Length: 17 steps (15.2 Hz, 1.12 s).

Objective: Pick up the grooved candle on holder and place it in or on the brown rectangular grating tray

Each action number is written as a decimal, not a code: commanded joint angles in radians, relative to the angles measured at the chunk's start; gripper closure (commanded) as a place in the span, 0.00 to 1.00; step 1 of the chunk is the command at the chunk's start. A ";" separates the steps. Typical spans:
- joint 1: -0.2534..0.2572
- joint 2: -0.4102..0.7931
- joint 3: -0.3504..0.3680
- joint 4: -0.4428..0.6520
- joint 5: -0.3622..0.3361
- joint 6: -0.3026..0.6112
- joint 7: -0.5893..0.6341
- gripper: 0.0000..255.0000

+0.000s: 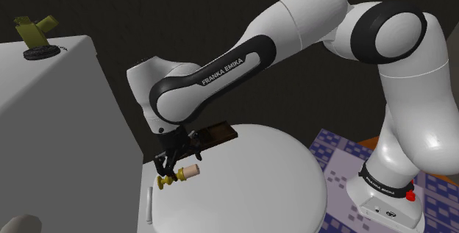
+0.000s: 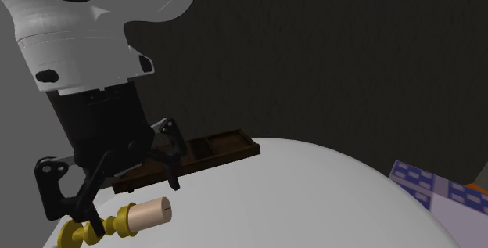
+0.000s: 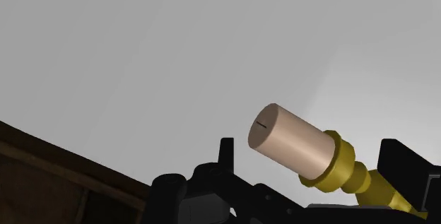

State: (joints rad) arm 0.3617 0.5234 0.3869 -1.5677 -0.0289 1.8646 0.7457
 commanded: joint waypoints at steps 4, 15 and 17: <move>0.002 0.006 -0.001 -0.040 -0.002 0.046 0.002 0.00; 0.002 0.006 -0.001 -0.040 -0.002 0.046 0.002 1.00; 0.002 0.006 -0.001 -0.040 -0.002 0.046 0.002 1.00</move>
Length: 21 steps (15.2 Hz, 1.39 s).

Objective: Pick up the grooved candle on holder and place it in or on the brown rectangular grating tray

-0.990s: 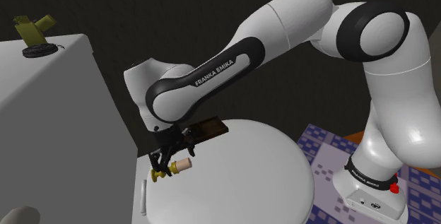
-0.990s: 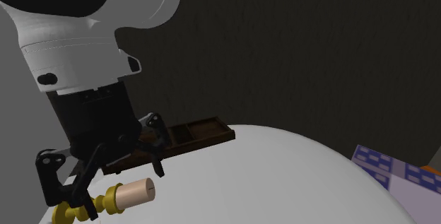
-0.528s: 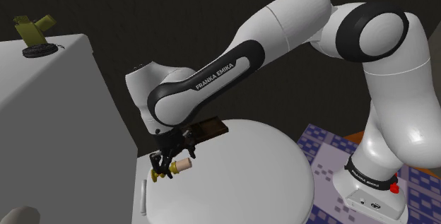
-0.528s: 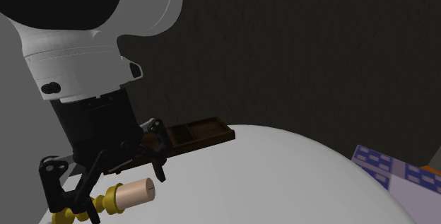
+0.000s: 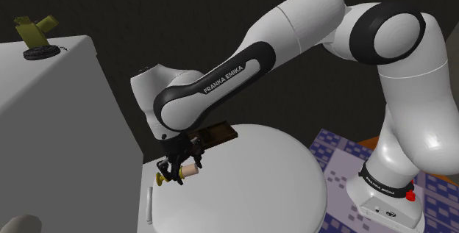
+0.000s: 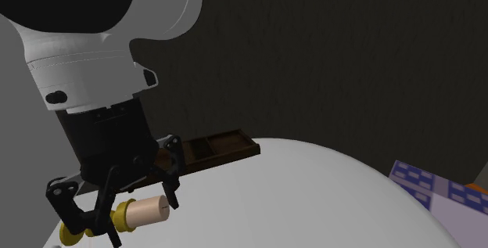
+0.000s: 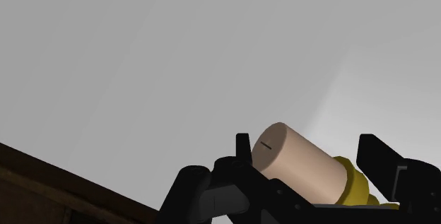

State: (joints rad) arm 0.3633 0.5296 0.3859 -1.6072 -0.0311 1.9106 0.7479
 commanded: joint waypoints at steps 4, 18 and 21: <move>-0.001 -0.006 0.001 0.005 0.002 -0.011 0.000 1.00; -0.005 -0.067 0.014 0.106 0.022 -0.169 0.007 1.00; -0.005 -0.075 0.016 0.135 0.024 -0.205 0.009 1.00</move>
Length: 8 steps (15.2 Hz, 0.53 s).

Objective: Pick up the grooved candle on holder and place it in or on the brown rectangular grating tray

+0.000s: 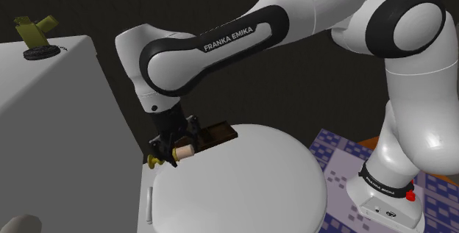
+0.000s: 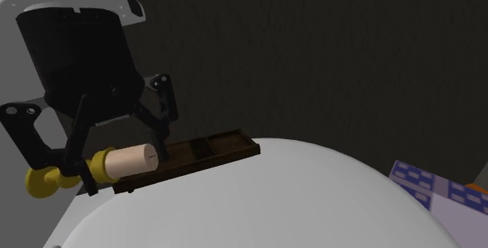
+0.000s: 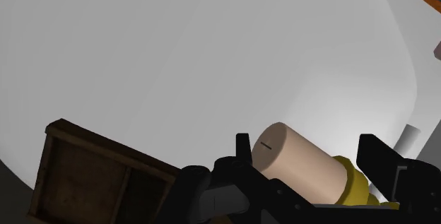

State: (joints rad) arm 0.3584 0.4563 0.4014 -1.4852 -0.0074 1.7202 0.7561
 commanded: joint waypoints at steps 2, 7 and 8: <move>0.001 -0.006 0.002 0.033 0.002 -0.039 0.003 1.00; 0.004 -0.012 0.004 0.092 0.005 -0.103 0.008 1.00; 0.004 -0.013 0.005 0.102 0.005 -0.114 0.009 1.00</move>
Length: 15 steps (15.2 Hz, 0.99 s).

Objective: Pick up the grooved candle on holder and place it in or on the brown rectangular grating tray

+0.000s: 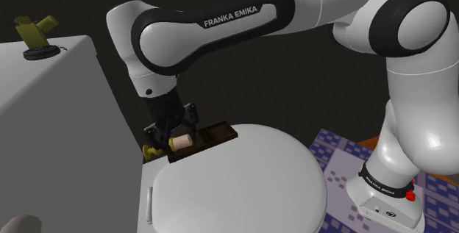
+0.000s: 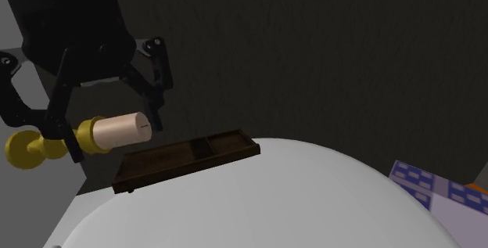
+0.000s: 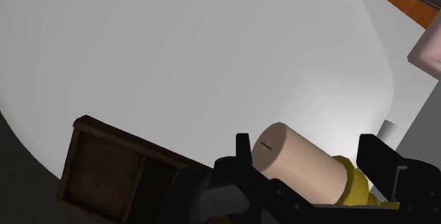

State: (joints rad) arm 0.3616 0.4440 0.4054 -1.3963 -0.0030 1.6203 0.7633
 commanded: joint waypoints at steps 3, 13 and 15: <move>-0.052 -0.037 -0.016 -0.032 0.008 -0.011 -0.063 1.00; -0.199 -0.093 -0.081 -0.087 0.005 -0.028 -0.268 1.00; -0.201 -0.091 -0.081 -0.111 0.004 -0.003 -0.269 1.00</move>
State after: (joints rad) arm 0.1755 0.3496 0.3372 -1.4889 0.0031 1.5981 0.5037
